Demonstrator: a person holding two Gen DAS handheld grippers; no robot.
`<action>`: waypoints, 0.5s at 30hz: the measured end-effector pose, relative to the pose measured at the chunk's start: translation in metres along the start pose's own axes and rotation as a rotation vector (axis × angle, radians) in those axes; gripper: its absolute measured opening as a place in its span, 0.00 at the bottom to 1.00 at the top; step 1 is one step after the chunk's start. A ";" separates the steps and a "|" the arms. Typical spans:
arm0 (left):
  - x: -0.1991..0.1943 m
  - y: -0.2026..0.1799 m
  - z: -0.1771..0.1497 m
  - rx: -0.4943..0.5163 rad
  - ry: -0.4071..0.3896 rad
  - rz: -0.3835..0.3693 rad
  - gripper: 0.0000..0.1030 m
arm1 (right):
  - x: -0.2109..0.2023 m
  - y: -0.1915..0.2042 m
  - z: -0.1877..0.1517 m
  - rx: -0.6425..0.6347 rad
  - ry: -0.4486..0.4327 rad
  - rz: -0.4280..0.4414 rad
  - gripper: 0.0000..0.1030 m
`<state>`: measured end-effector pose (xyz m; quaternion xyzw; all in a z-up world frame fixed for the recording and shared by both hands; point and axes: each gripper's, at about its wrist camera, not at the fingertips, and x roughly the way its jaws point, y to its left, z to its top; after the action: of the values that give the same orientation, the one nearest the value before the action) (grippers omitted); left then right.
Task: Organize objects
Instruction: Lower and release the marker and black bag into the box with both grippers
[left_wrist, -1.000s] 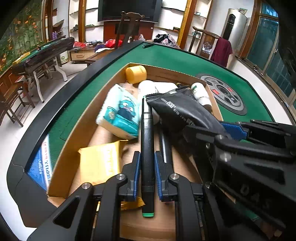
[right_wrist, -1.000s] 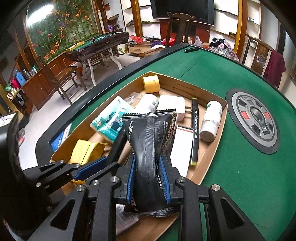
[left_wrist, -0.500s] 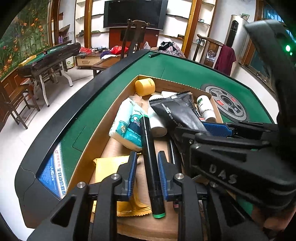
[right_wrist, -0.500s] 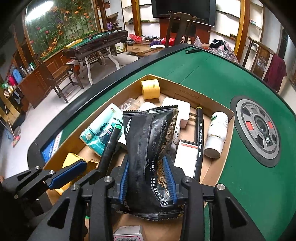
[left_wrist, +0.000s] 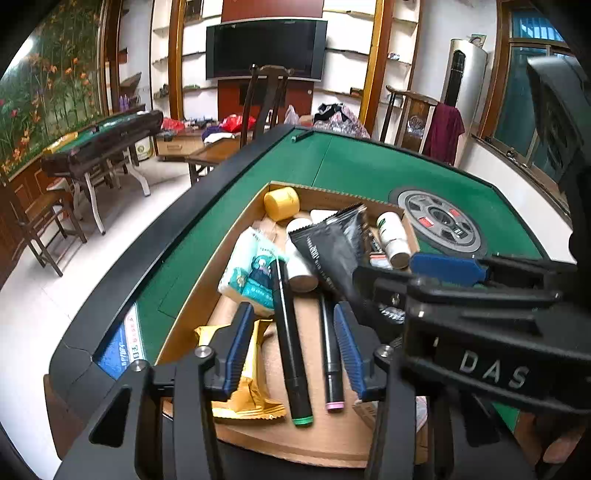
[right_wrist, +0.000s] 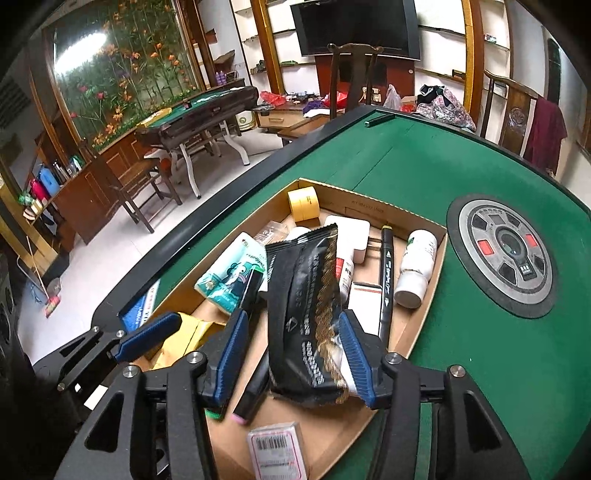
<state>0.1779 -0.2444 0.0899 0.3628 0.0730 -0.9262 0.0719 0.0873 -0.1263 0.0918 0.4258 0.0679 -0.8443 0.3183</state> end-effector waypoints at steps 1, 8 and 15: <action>-0.005 -0.003 0.000 0.008 -0.014 0.005 0.46 | -0.003 -0.001 -0.001 0.003 -0.004 0.003 0.57; -0.035 -0.019 0.001 0.050 -0.093 0.043 0.58 | -0.036 -0.005 -0.013 0.014 -0.068 -0.005 0.62; -0.065 -0.037 0.001 0.078 -0.167 0.058 0.69 | -0.074 -0.012 -0.023 0.031 -0.147 -0.024 0.69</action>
<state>0.2172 -0.2033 0.1380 0.2889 0.0201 -0.9529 0.0902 0.1281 -0.0726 0.1316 0.3668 0.0365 -0.8779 0.3058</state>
